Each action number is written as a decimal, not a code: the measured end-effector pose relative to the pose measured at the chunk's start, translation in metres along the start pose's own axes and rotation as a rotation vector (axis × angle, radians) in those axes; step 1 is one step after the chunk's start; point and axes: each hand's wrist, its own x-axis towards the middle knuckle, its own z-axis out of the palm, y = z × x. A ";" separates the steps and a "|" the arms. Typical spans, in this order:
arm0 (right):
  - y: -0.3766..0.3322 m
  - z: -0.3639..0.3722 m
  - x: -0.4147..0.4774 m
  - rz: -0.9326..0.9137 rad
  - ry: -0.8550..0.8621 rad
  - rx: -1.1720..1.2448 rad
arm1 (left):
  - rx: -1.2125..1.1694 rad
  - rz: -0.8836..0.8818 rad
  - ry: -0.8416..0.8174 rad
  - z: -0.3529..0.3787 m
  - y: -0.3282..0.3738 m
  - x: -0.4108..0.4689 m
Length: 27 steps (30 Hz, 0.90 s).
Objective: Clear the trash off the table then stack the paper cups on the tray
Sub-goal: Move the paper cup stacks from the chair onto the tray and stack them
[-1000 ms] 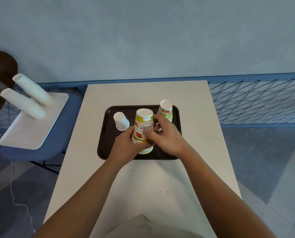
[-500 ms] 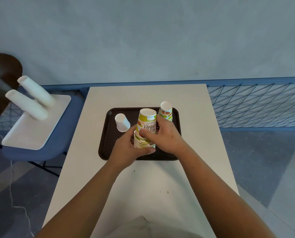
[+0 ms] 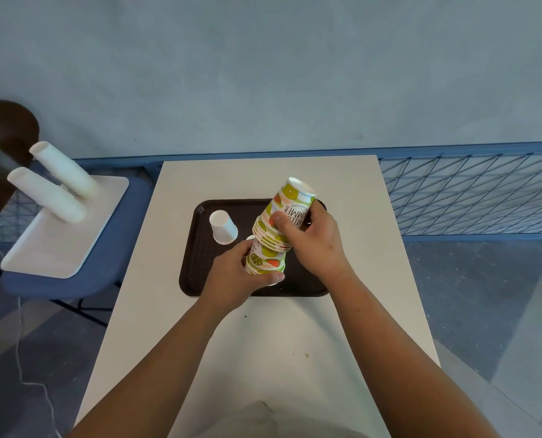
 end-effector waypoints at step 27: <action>0.027 -0.021 0.081 0.014 0.367 -0.069 | -0.131 -0.034 0.094 0.003 0.009 0.009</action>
